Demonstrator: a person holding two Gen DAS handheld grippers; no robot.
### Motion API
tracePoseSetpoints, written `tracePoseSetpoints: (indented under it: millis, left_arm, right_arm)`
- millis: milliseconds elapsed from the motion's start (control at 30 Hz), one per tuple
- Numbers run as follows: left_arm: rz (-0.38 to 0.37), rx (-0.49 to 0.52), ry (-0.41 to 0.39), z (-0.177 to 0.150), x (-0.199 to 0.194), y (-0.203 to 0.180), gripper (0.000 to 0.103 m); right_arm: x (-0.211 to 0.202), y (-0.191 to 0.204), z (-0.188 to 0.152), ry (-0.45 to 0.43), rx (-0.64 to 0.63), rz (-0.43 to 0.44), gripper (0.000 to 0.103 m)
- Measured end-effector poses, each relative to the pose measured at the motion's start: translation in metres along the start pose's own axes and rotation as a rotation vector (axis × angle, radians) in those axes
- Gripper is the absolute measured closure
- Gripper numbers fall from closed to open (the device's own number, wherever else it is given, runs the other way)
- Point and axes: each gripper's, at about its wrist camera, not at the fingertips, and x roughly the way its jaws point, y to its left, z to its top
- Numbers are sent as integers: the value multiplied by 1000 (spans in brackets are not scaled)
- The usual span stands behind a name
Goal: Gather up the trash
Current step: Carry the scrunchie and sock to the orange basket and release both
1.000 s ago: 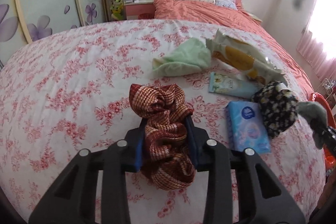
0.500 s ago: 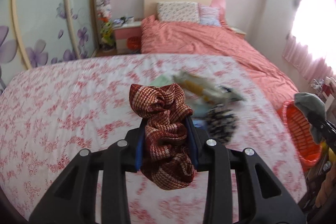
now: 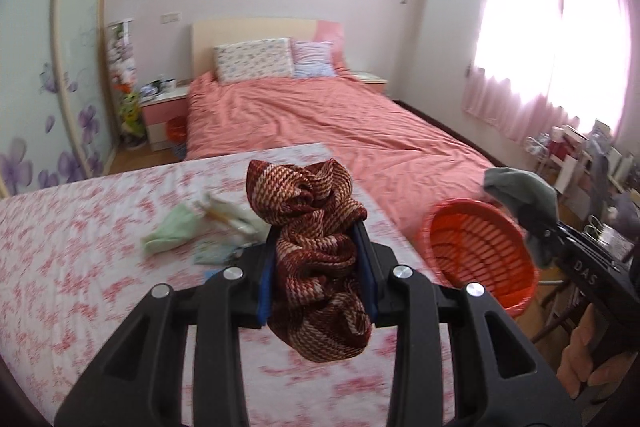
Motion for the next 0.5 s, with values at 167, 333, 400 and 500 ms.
tracePoseSetpoints:
  millis: [167,333,400,500]
  left_arm:
    - [-76,20,4,7,14,-36,69]
    - [-168,39,18,11,33,-79,69]
    - [-213,48,30,12,43,-99,69]
    - [-263,67,46,13,61,-124,69]
  right_arm:
    - [-9,-27,6,-45,29,-53,87]
    - [-11,-57,13,-68,64,-94,87]
    - [-9,-68,14,-73,80,-108,87]
    - [-6,-82,16,-79,106,-124,87]
